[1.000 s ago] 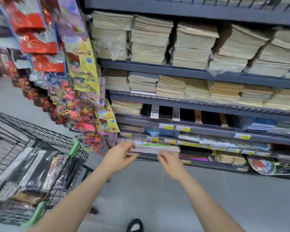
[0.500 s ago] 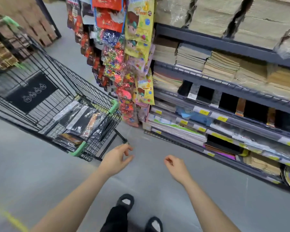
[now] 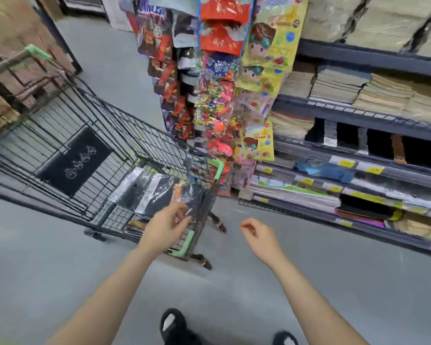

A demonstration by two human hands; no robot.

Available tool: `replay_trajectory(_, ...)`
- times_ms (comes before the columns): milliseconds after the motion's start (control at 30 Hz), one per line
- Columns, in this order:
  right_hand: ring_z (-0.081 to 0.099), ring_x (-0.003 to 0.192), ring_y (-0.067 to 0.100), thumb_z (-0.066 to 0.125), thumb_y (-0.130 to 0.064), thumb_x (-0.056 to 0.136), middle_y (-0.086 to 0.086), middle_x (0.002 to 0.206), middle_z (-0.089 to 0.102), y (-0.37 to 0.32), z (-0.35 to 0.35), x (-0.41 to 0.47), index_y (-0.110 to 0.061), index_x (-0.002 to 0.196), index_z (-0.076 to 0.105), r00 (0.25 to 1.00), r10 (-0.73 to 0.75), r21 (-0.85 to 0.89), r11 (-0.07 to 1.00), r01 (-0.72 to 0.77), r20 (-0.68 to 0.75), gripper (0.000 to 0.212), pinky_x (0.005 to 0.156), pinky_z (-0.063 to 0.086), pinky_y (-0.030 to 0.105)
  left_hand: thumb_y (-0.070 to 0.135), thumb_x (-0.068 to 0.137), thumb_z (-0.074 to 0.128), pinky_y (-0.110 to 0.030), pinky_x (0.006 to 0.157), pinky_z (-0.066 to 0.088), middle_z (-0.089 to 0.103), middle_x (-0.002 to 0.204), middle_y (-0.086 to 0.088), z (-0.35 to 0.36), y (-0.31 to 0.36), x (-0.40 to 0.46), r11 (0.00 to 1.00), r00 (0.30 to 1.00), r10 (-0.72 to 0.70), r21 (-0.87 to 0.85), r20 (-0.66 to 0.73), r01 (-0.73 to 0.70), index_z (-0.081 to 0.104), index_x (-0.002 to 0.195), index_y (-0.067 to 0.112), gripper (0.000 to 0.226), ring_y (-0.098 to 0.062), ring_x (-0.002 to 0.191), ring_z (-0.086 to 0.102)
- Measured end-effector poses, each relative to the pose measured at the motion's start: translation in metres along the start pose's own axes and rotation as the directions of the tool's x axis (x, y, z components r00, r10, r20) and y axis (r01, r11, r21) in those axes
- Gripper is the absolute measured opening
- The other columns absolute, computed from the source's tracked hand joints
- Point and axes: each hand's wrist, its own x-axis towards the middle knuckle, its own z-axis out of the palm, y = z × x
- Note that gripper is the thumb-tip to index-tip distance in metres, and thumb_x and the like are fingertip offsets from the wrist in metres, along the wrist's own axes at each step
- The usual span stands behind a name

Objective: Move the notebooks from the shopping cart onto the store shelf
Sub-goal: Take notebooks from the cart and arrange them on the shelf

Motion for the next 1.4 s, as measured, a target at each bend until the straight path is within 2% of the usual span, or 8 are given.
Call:
replay_trajectory(267, 0.053, 0.081, 0.01, 0.049, -0.01, 0.091, 0.001, 0.093, 0.06, -0.108, 0.108, 0.031, -0.01, 0.102, 0.063, 0.999, 0.024, 0.086, 0.996, -0.028, 0.044, 0.018, 0.065, 0.04, 0.004, 0.03, 0.087, 0.06, -0.03, 0.059, 0.05, 0.061, 0.08, 0.007, -0.097, -0.11, 0.02, 0.996, 0.997, -0.072, -0.045, -0.022, 0.071, 0.057, 0.107, 0.024, 0.021, -0.009, 0.063, 0.06)
replay_trajectory(400, 0.056, 0.089, 0.013, 0.05, -0.014, 0.091, 0.0, 0.097, 0.062, -0.135, 0.14, 0.062, -0.013, 0.101, 0.064, 0.997, 0.044, 0.094, 0.994, -0.049, 0.062, 0.017, 0.079, 0.041, 0.02, 0.031, 0.087, 0.06, -0.033, 0.064, 0.053, 0.061, 0.082, 0.009, -0.112, -0.145, 0.042, 0.984, 0.987, -0.16, -0.077, 0.013, 0.16, 0.056, 0.108, 0.025, 0.021, -0.01, 0.066, 0.06)
replay_trajectory(600, 0.053, 0.094, 0.014, 0.048, -0.014, 0.092, -0.001, 0.099, 0.058, -0.148, 0.182, 0.12, -0.01, 0.111, 0.058, 0.985, 0.113, 0.112, 0.985, -0.128, 0.134, 0.022, 0.074, 0.039, 0.016, 0.028, 0.087, 0.061, -0.02, 0.058, 0.041, 0.064, 0.093, 0.006, -0.13, -0.198, 0.083, 0.97, 0.97, -0.233, -0.05, 0.068, 0.237, 0.059, 0.106, 0.019, 0.021, -0.001, 0.06, 0.053)
replay_trajectory(767, 0.057, 0.092, 0.014, 0.047, -0.017, 0.093, -0.002, 0.102, 0.057, -0.151, 0.226, 0.168, -0.013, 0.112, 0.055, 0.964, 0.223, 0.124, 0.963, -0.241, 0.142, 0.021, 0.084, 0.048, 0.027, 0.033, 0.086, 0.06, -0.018, 0.056, 0.04, 0.062, 0.085, 0.012, -0.137, -0.242, 0.126, 0.97, 0.961, -0.243, 0.006, 0.128, 0.245, 0.057, 0.109, 0.023, 0.025, 0.001, 0.063, 0.054)
replay_trajectory(967, 0.059, 0.091, 0.013, 0.052, -0.015, 0.09, 0.0, 0.11, 0.058, -0.139, 0.298, 0.219, -0.017, 0.119, 0.053, 0.948, 0.308, 0.085, 0.945, -0.315, 0.078, 0.029, 0.069, 0.043, 0.012, 0.029, 0.087, 0.06, -0.013, 0.053, 0.036, 0.064, 0.086, 0.008, -0.104, -0.315, 0.186, 0.97, 0.928, -0.235, 0.012, 0.287, 0.242, 0.059, 0.11, 0.018, 0.026, -0.005, 0.063, 0.054)
replay_trajectory(1200, 0.046, 0.12, 0.015, 0.054, -0.03, 0.089, 0.0, 0.129, 0.048, -0.093, 0.386, 0.26, -0.021, 0.128, 0.046, 0.885, 0.457, -0.021, 0.887, -0.46, -0.082, 0.041, 0.102, 0.035, 0.024, 0.029, 0.087, 0.061, -0.039, 0.095, 0.048, 0.062, 0.109, -0.004, -0.029, -0.394, 0.234, 0.973, 0.824, -0.226, 0.072, 0.52, 0.221, 0.052, 0.125, 0.012, 0.042, -0.021, 0.102, 0.059)
replay_trajectory(1300, 0.042, 0.125, 0.021, 0.054, -0.032, 0.089, 0.006, 0.134, 0.044, -0.081, 0.406, 0.269, -0.02, 0.134, 0.038, 0.857, 0.496, -0.088, 0.856, -0.51, -0.142, 0.05, 0.104, 0.034, 0.027, 0.031, 0.091, 0.055, -0.029, 0.101, 0.035, 0.054, 0.112, 0.004, -0.01, -0.403, 0.239, 0.974, 0.755, -0.214, 0.074, 0.621, 0.215, 0.042, 0.134, 0.007, 0.05, -0.018, 0.112, 0.048)
replay_trajectory(1400, 0.042, 0.124, 0.027, 0.061, -0.032, 0.083, 0.012, 0.131, 0.046, -0.076, 0.418, 0.279, -0.013, 0.133, 0.039, 0.824, 0.52, -0.048, 0.838, -0.543, -0.226, 0.058, 0.103, 0.035, 0.032, 0.019, 0.09, 0.06, -0.017, 0.089, 0.04, 0.053, 0.108, 0.001, 0.002, -0.404, 0.238, 0.961, 0.802, -0.224, -0.013, 0.555, 0.277, 0.049, 0.126, 0.002, 0.042, -0.013, 0.098, 0.051)
